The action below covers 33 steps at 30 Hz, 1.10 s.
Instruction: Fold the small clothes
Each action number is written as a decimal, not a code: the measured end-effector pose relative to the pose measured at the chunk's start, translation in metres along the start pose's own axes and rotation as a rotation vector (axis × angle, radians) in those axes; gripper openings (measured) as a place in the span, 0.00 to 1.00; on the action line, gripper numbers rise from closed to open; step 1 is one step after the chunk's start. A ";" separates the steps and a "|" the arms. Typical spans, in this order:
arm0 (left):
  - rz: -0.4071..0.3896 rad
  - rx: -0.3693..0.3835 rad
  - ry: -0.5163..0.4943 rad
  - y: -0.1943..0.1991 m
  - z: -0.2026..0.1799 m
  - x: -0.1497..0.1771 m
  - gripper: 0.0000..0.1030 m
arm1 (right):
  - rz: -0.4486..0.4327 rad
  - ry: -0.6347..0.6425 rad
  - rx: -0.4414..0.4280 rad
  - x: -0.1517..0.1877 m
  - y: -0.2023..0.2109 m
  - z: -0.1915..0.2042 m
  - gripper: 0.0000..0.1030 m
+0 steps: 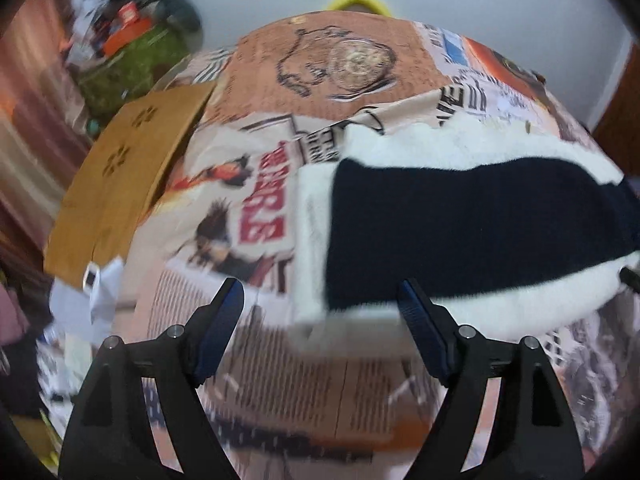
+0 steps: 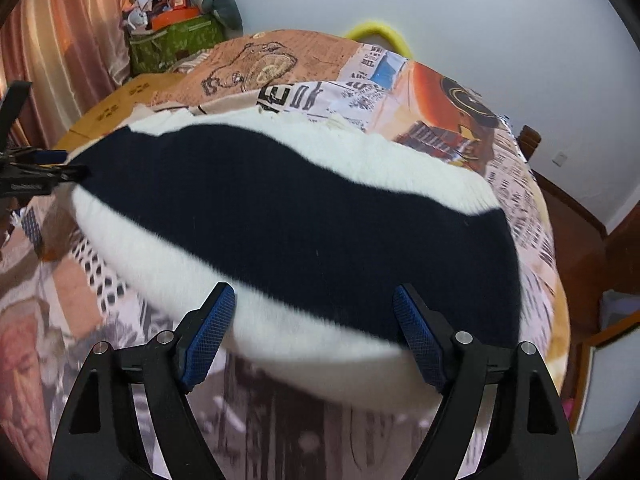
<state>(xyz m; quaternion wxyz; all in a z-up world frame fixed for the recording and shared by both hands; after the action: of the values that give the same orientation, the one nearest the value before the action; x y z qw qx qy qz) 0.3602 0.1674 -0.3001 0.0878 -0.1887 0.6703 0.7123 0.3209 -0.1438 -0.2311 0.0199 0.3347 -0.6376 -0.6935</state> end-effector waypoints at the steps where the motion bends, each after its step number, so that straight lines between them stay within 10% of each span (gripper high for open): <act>1: 0.002 0.012 0.012 0.005 0.001 0.003 0.77 | -0.002 0.000 0.007 0.002 0.004 0.001 0.77; 14: 0.002 0.225 0.197 0.030 -0.017 0.038 0.88 | -0.144 0.036 -0.041 -0.030 0.046 0.039 0.82; 25: 0.180 0.485 0.390 -0.034 -0.041 0.026 0.89 | -0.091 0.064 -0.011 -0.054 0.000 0.054 0.82; 33: 0.121 0.596 0.511 -0.051 -0.026 -0.017 0.92 | -0.028 0.007 -0.043 -0.060 -0.034 0.047 0.82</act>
<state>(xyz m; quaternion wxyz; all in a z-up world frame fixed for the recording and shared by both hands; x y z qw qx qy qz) 0.3986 0.1487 -0.3418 -0.0732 -0.2862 0.8579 0.4204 0.3581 -0.0688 -0.2366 0.0196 0.3454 -0.6178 -0.7062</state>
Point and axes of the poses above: each gripper's, at about its wrist camera, not at the fingertips, and y roughly against the way its jaws point, z to its left, x to its underside, the point moved 8 cm from there along -y, roughly the way its jaws point, and after that the axes turned 7 degrees about z, right-handed, at the moved point
